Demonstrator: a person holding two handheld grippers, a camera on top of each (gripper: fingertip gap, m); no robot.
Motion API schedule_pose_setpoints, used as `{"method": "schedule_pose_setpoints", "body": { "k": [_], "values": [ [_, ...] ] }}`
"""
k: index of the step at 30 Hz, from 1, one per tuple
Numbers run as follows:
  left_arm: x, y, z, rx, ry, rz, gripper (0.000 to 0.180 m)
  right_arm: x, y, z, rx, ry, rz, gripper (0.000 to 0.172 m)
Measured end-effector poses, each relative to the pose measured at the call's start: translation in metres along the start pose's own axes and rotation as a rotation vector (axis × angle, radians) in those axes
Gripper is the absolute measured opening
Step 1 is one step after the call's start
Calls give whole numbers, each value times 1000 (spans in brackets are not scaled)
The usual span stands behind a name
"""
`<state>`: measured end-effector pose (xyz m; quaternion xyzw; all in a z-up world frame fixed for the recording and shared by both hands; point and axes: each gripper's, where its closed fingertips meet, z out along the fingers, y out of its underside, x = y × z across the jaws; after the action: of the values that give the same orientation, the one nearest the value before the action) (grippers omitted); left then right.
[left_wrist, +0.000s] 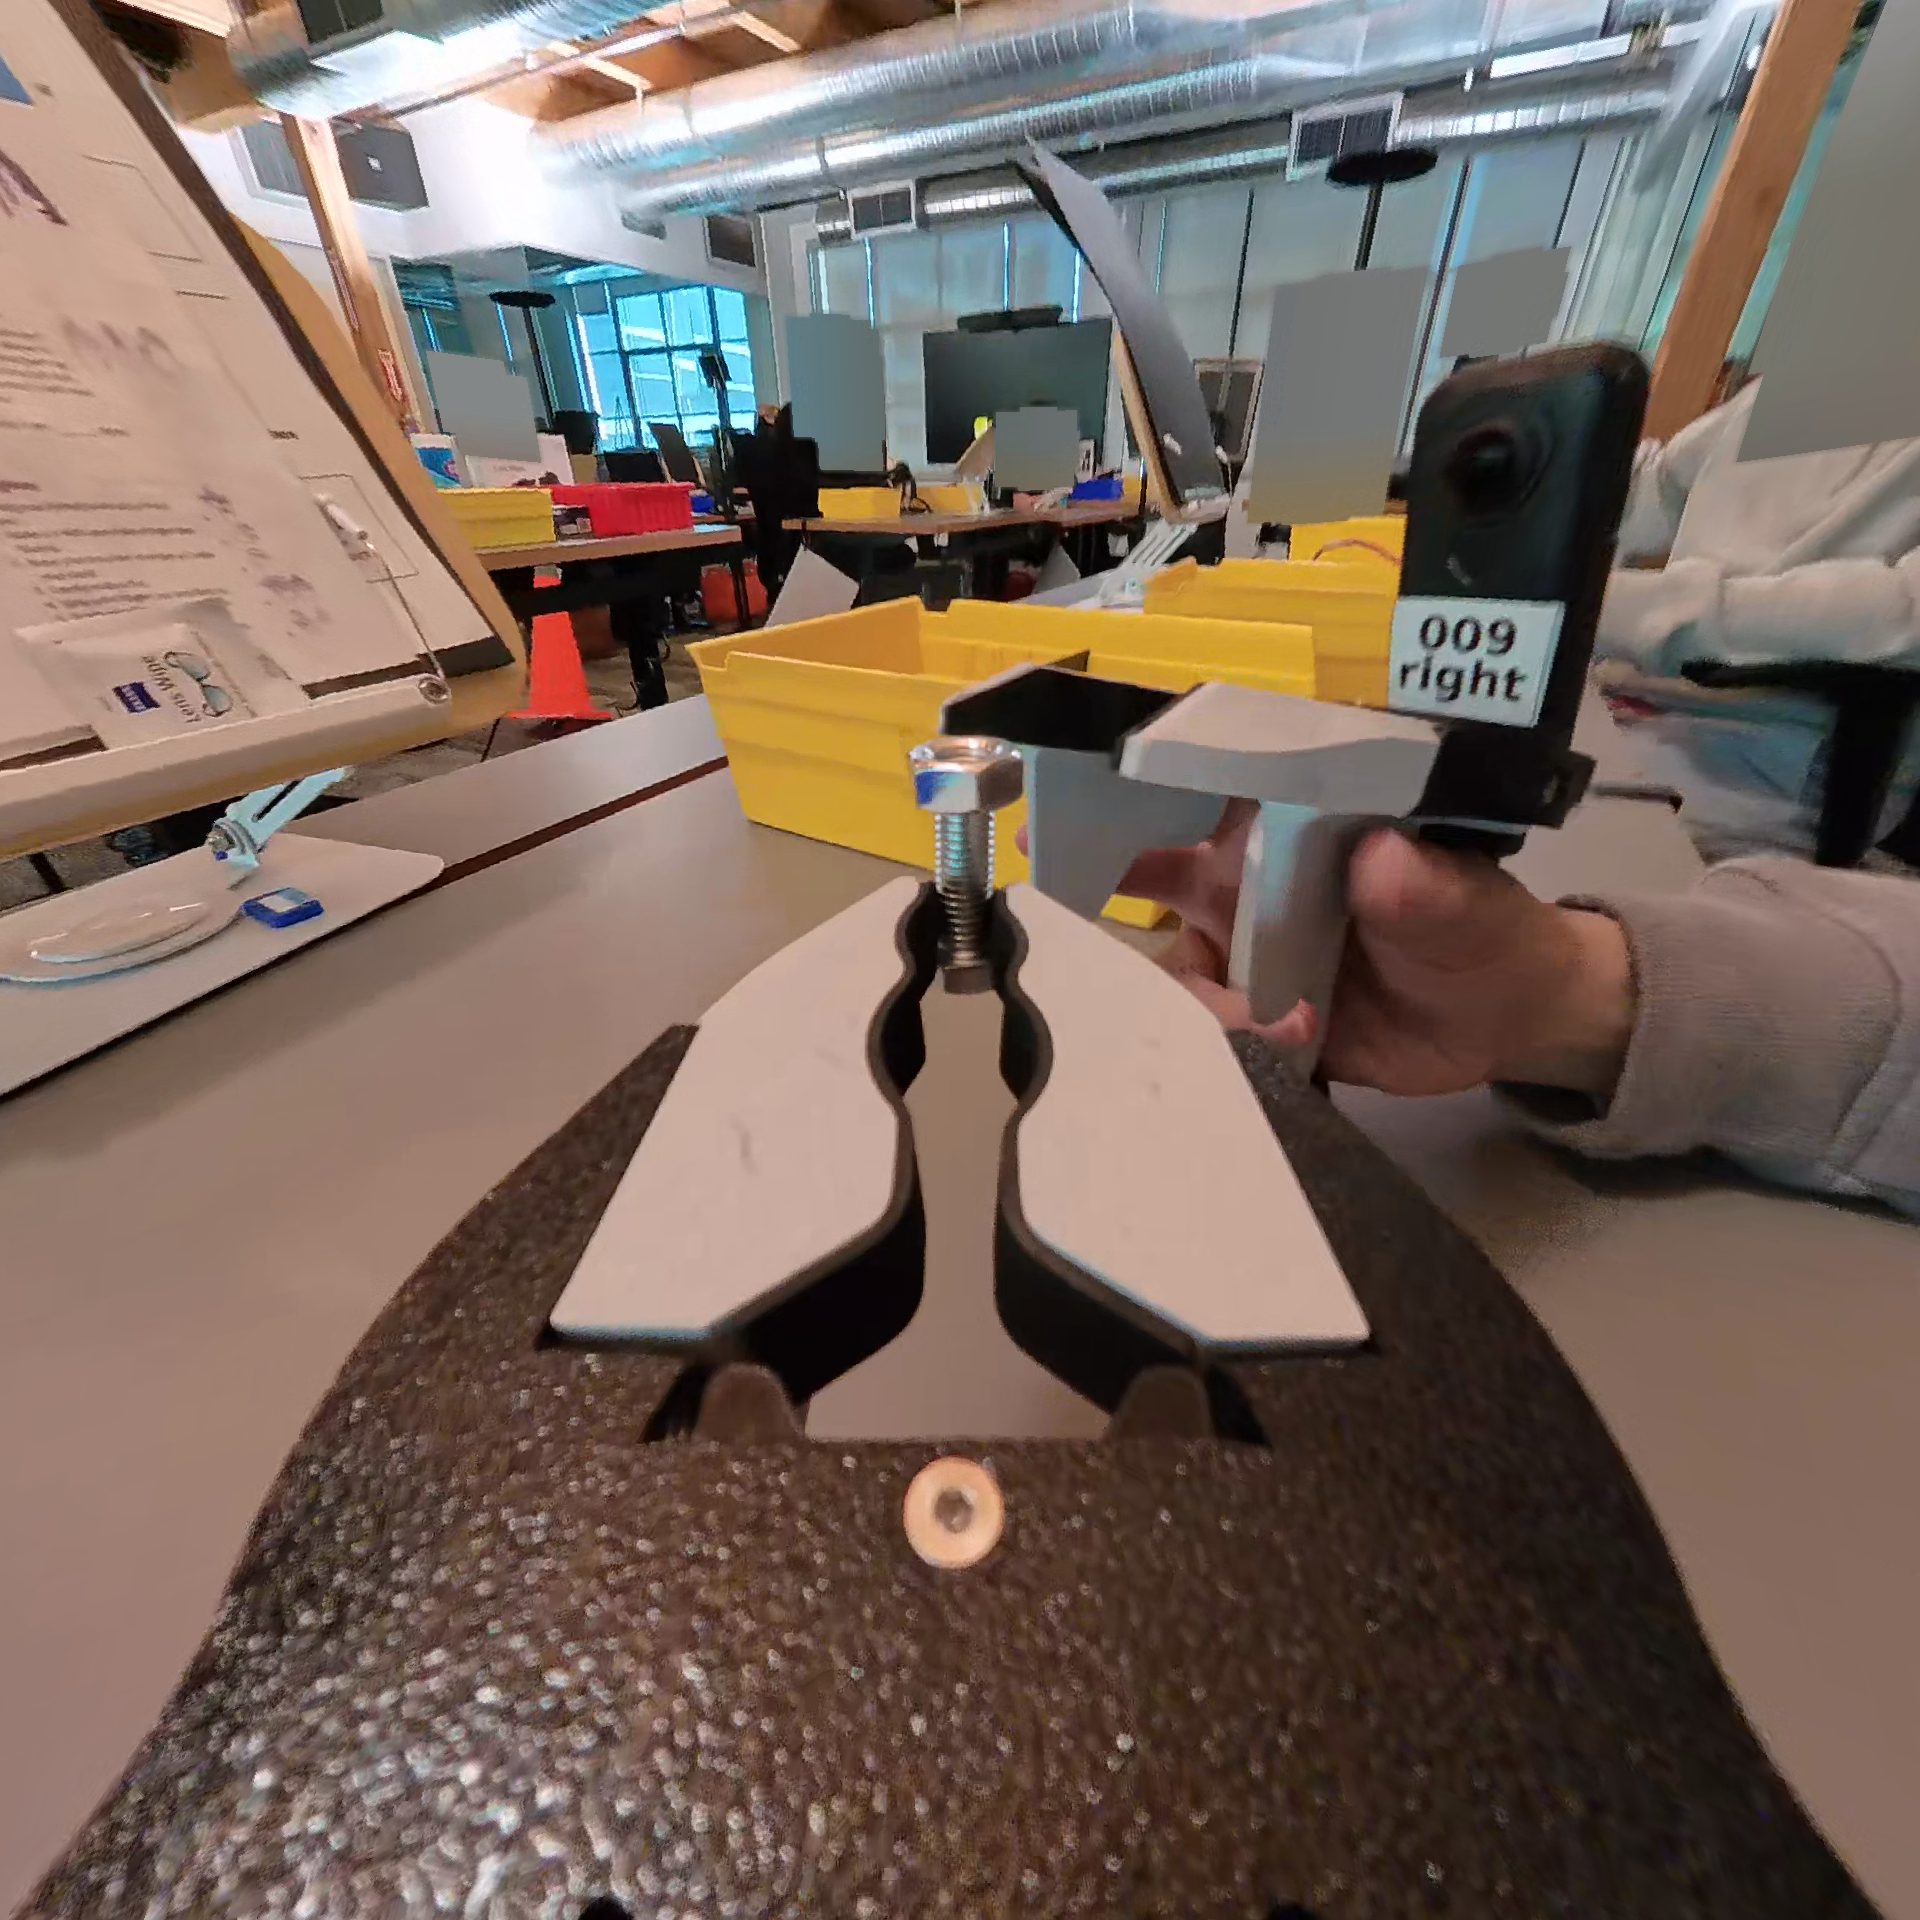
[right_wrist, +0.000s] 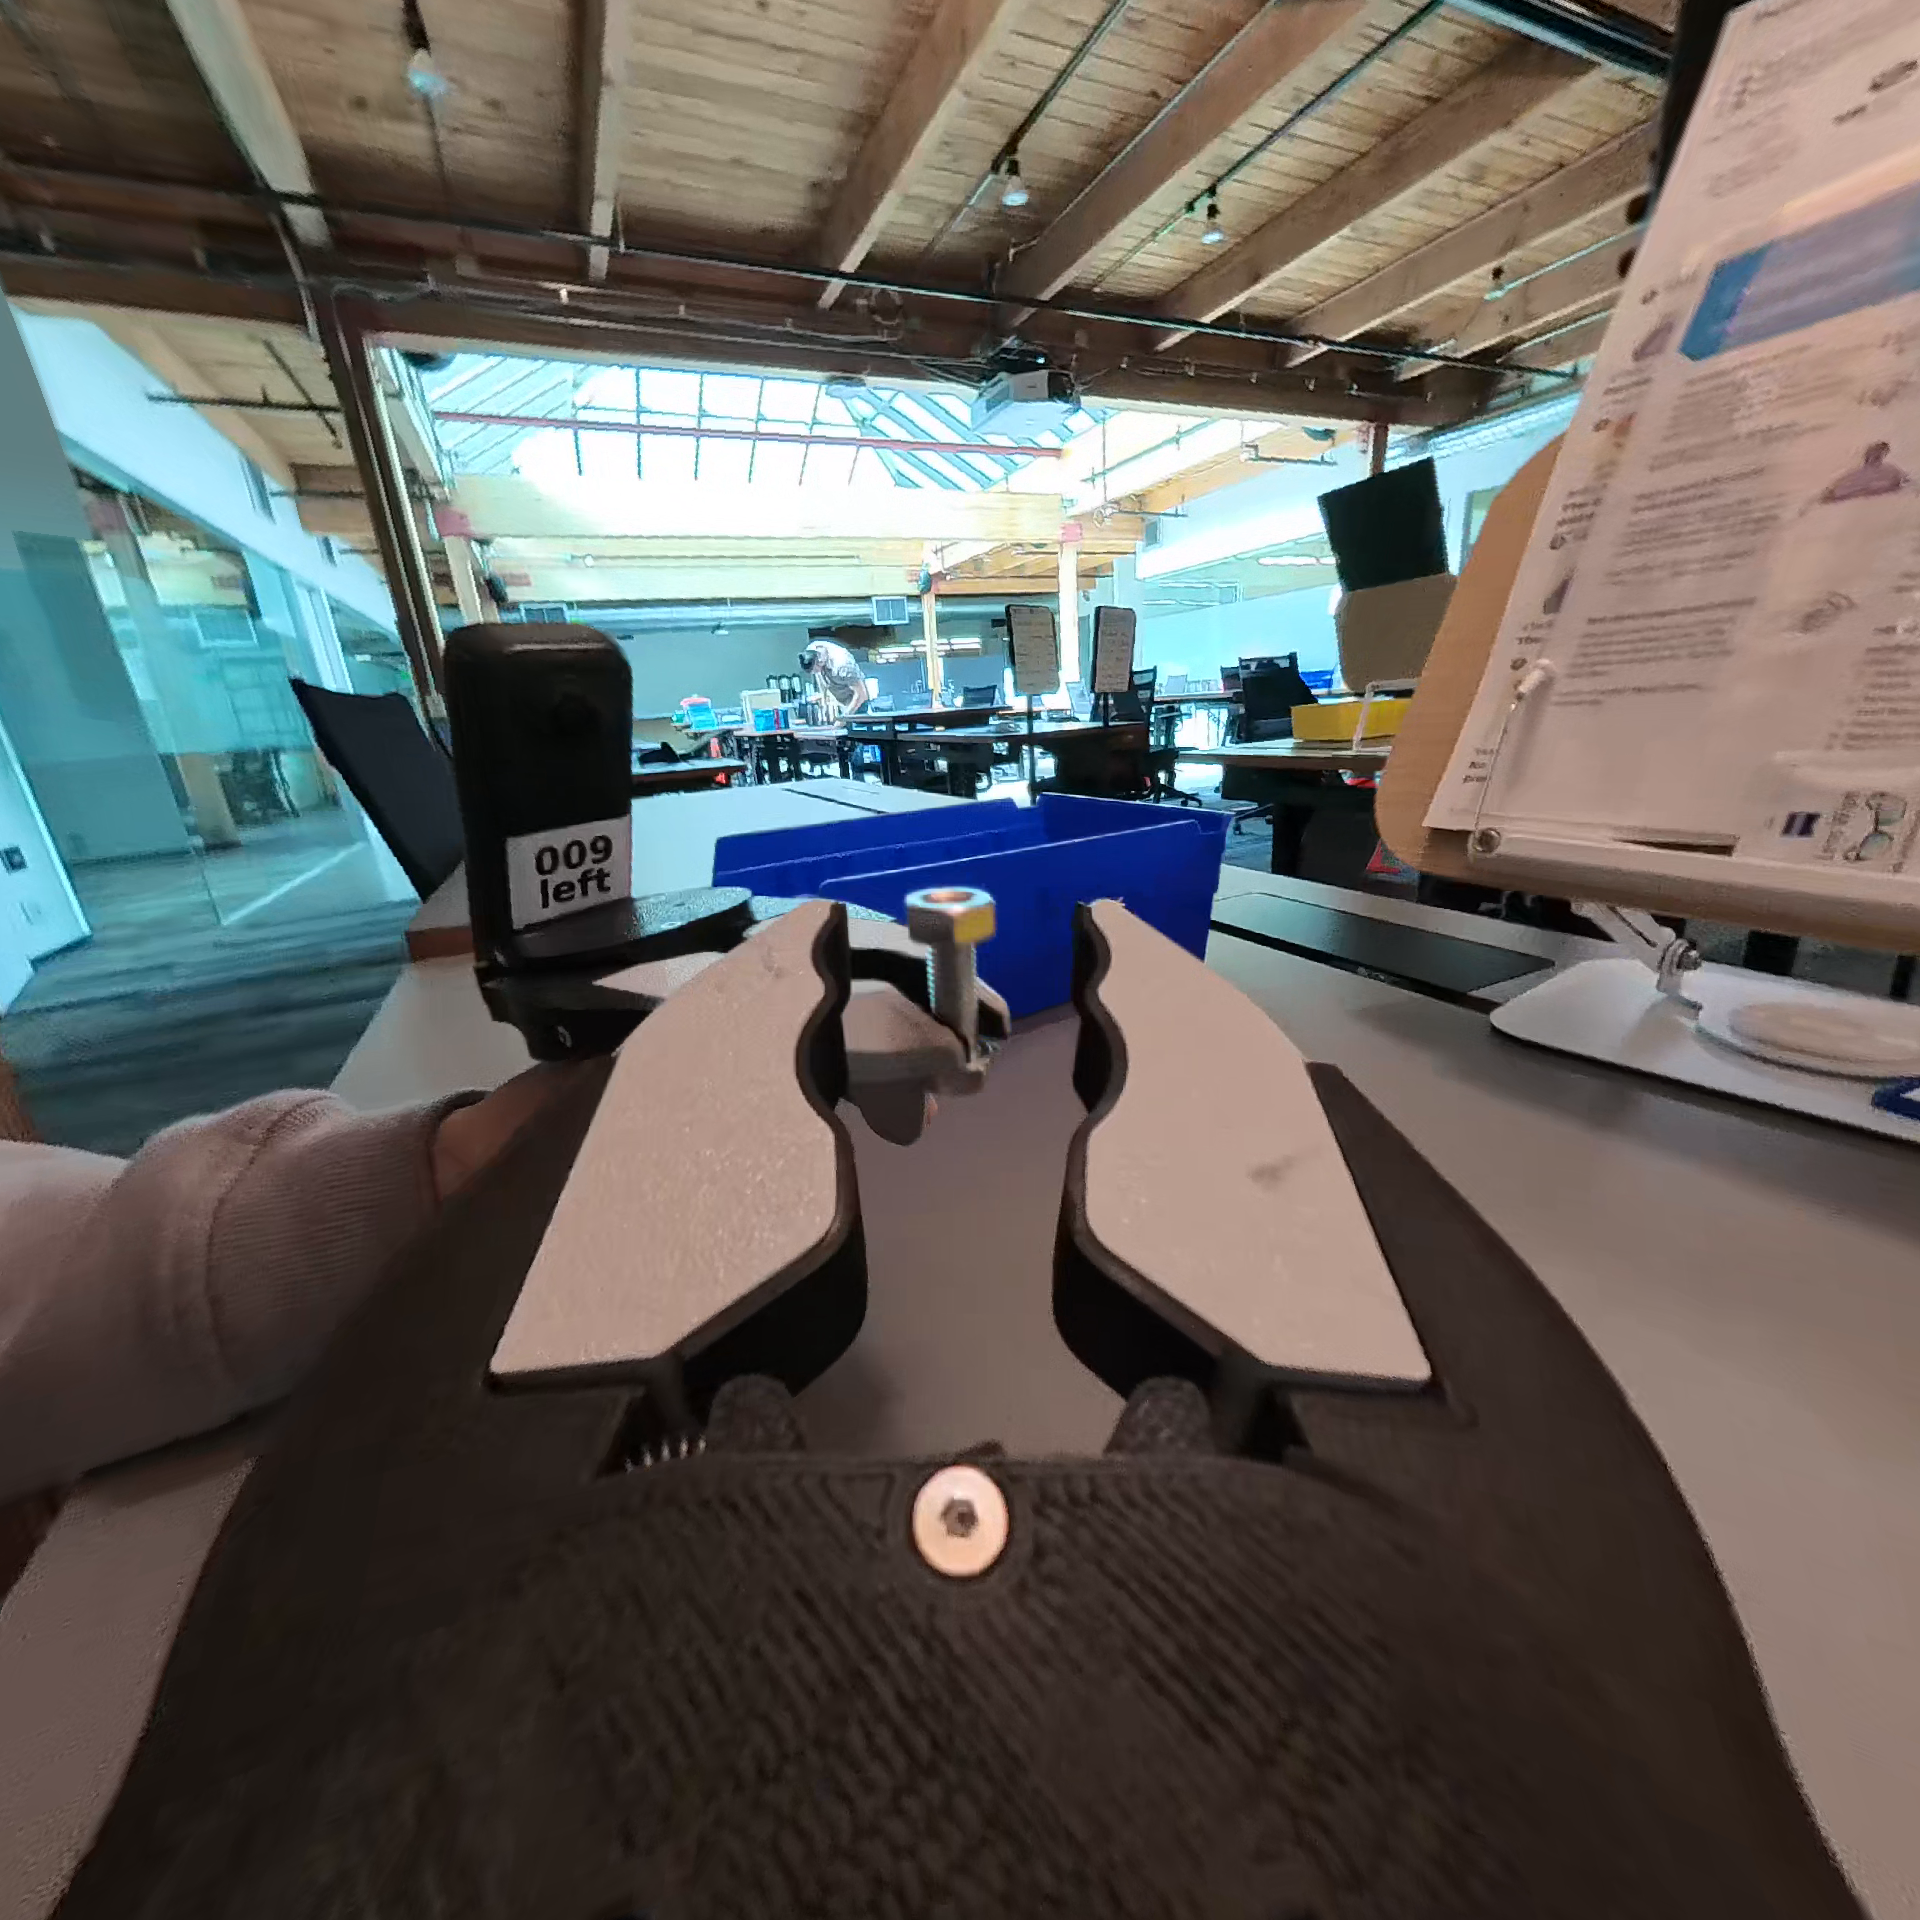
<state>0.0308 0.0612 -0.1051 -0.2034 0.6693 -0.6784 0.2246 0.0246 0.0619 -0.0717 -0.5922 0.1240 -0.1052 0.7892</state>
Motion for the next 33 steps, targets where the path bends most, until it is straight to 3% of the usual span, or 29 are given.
{"method": "schedule_pose_setpoints", "body": {
  "k": [7,11,14,16,24,33],
  "values": [
    [13,3,7,-24,27,53,9,5,7,2,-43,46,-33,33],
    [5,0,4,-7,-4,28,9,12,6,-1,-36,62,18,42],
    [-3,-8,-4,52,-17,-10,9,33,5,-9,-16,161,73,21],
    [-7,-6,-6,44,-29,-15,9,40,7,-11,-39,177,86,44],
    [6,5,6,-51,-24,104,9,-2,4,3,-23,17,-36,42],
    [7,5,7,-47,-31,110,9,9,4,-1,-25,61,-8,38]
  ]
}}
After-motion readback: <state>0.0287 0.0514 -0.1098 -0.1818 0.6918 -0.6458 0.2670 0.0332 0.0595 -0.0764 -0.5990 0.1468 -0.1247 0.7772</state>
